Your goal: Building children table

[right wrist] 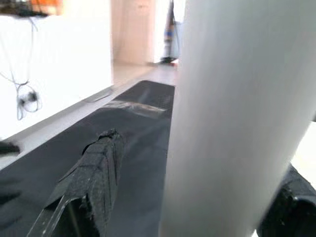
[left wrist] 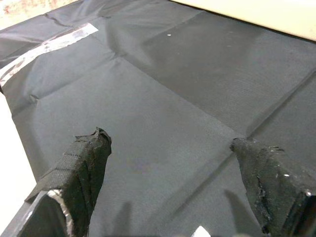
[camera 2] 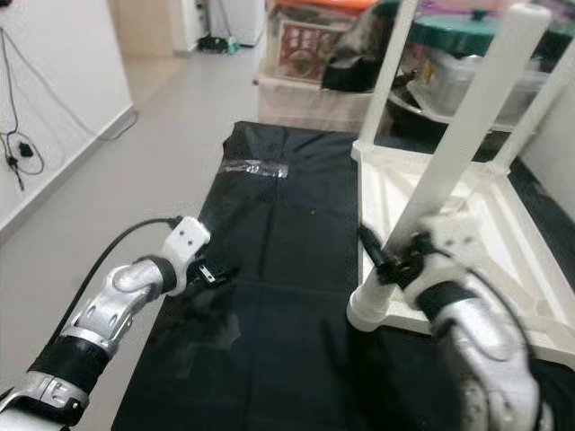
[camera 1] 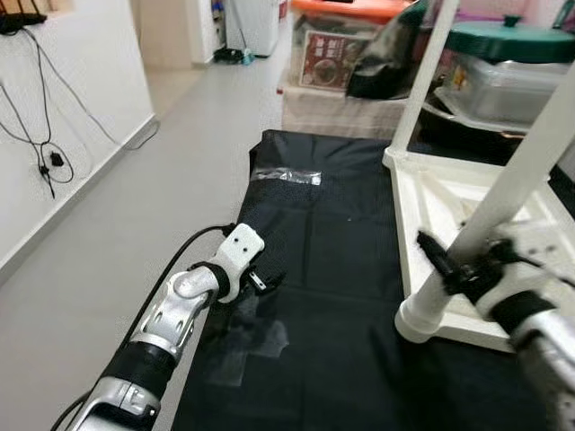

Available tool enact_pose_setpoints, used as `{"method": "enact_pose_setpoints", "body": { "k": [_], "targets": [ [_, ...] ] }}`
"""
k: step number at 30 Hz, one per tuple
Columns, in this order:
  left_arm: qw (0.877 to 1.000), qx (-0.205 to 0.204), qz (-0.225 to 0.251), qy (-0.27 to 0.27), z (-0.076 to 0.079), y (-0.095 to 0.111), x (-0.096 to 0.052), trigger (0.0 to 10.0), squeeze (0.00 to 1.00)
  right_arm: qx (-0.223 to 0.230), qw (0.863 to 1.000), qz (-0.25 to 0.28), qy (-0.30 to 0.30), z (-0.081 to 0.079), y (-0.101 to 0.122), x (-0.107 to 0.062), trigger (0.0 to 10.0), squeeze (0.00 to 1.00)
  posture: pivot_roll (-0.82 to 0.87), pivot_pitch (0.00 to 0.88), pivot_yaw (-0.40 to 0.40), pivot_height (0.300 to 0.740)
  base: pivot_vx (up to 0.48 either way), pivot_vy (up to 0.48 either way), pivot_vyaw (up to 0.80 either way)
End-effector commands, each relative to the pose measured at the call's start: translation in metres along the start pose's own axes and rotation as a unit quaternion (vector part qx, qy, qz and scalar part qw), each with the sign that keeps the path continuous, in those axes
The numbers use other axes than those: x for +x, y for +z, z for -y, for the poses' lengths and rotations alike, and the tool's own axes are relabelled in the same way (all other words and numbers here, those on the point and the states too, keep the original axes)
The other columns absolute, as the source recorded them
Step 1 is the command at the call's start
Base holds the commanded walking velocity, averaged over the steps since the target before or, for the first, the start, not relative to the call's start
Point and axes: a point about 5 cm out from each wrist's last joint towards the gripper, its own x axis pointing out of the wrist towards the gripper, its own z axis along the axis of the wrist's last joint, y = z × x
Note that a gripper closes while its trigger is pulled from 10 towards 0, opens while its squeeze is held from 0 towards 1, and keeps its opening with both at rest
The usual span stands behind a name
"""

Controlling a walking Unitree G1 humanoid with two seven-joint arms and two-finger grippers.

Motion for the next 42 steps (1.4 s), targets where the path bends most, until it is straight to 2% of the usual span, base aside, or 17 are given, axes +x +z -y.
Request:
{"method": "enact_pose_setpoints", "body": {
  "k": [1,7,9,10,16,17,24,26,27,28,31,33,34,35,38,39,42],
  "targets": [
    [1.000,0.005,0.002,-0.002,0.001,0.002,0.004,10.0,0.00,0.006,0.996,-0.020,0.084,-0.014,-0.009,0.002,10.0,0.00,0.10,0.000,-0.094,0.740,0.000,0.000,0.00],
    [1.000,0.001,0.010,-0.007,0.011,0.004,0.008,10.0,0.00,0.029,0.985,-0.042,0.165,-0.033,-0.033,0.030,10.0,0.00,0.14,0.000,-0.118,0.740,0.000,0.000,0.00],
    [1.000,0.001,0.011,-0.002,0.008,0.004,0.006,10.0,0.00,0.061,0.978,-0.005,0.198,-0.053,-0.025,0.046,5.5,0.00,0.16,0.000,-0.120,0.740,0.000,0.000,0.00],
    [1.000,0.002,0.010,0.000,0.005,0.003,0.004,10.0,0.00,0.067,0.977,0.001,0.204,-0.058,-0.024,0.049,4.9,0.00,0.16,0.000,-0.120,0.740,0.000,0.000,0.00],
    [1.000,0.005,0.007,0.001,0.003,0.002,0.003,10.0,0.00,0.073,0.976,0.007,0.204,-0.060,-0.025,0.050,5.5,0.00,0.16,0.000,-0.120,0.740,0.000,0.000,0.00],
    [1.000,0.008,0.005,0.002,0.001,0.001,0.003,10.0,0.00,0.096,0.990,0.018,0.102,-0.049,-0.032,0.051,0.0,0.00,0.13,0.000,-0.107,0.740,0.000,0.000,0.00],
    [1.000,0.007,0.006,0.000,0.002,0.002,0.004,10.0,0.00,0.097,0.992,-0.003,-0.080,-0.027,-0.046,0.039,0.0,0.00,0.12,0.000,-0.103,0.740,0.000,0.000,0.00],
    [1.000,0.004,0.006,-0.003,0.005,0.001,0.004,10.0,0.00,0.078,0.942,-0.077,-0.317,-0.003,-0.065,0.010,0.0,0.00,0.10,0.000,-0.097,0.740,0.000,0.000,0.00],
    [1.000,0.004,0.006,-0.003,0.005,0.001,0.004,10.0,0.00,0.078,0.942,-0.077,-0.317,-0.003,-0.065,0.010,0.0,0.00,0.10,0.000,-0.097,0.740,0.000,0.000,0.00],
    [1.000,0.003,0.006,-0.004,0.006,0.000,0.004,10.0,0.00,0.071,0.897,-0.112,-0.422,0.003,-0.074,-0.013,0.0,0.00,0.10,0.000,-0.093,0.740,0.000,0.000,0.00],
    [1.000,0.002,0.003,-0.005,0.005,-0.001,0.003,10.0,0.00,0.064,0.850,-0.151,-0.500,-0.008,-0.078,-0.043,0.0,0.00,0.08,0.000,-0.075,0.740,0.000,0.000,0.00],
    [1.000,0.002,0.003,-0.005,0.005,-0.001,0.003,10.0,0.00,0.064,0.850,-0.151,-0.500,-0.008,-0.078,-0.043,0.0,0.00,0.08,0.000,-0.075,0.740,0.000,0.000,0.00],
    [1.000,0.002,0.002,-0.005,0.005,-0.002,0.003,10.0,0.00,0.071,0.854,-0.160,-0.491,-0.017,-0.079,-0.044,2.0,0.00,0.07,0.000,-0.069,0.740,0.000,0.000,0.00],
    [1.000,0.002,0.000,-0.008,0.007,-0.002,0.004,10.0,0.00,0.090,0.872,-0.160,-0.454,-0.025,-0.080,-0.037,10.0,0.00,0.07,0.000,-0.069,0.740,0.000,0.000,0.00],
    [1.000,0.003,-0.001,-0.010,0.008,-0.002,0.005,10.0,0.00,0.104,0.882,-0.158,-0.432,-0.030,-0.081,-0.030,10.0,0.00,0.07,0.000,-0.069,0.740,0.000,0.000,0.00],
    [1.000,0.002,0.002,-0.012,0.009,-0.001,0.006,10.0,0.00,0.107,0.892,-0.138,-0.418,-0.031,-0.076,-0.024,10.0,1.00,0.07,0.000,-0.075,0.740,0.000,0.000,0.00],
    [1.000,0.000,0.004,-0.011,0.009,0.000,0.007,10.0,0.00,0.123,0.918,-0.086,-0.368,-0.028,-0.062,-0.010,10.0,1.00,0.08,0.000,-0.081,0.740,0.000,0.000,0.00]
  ]
}}
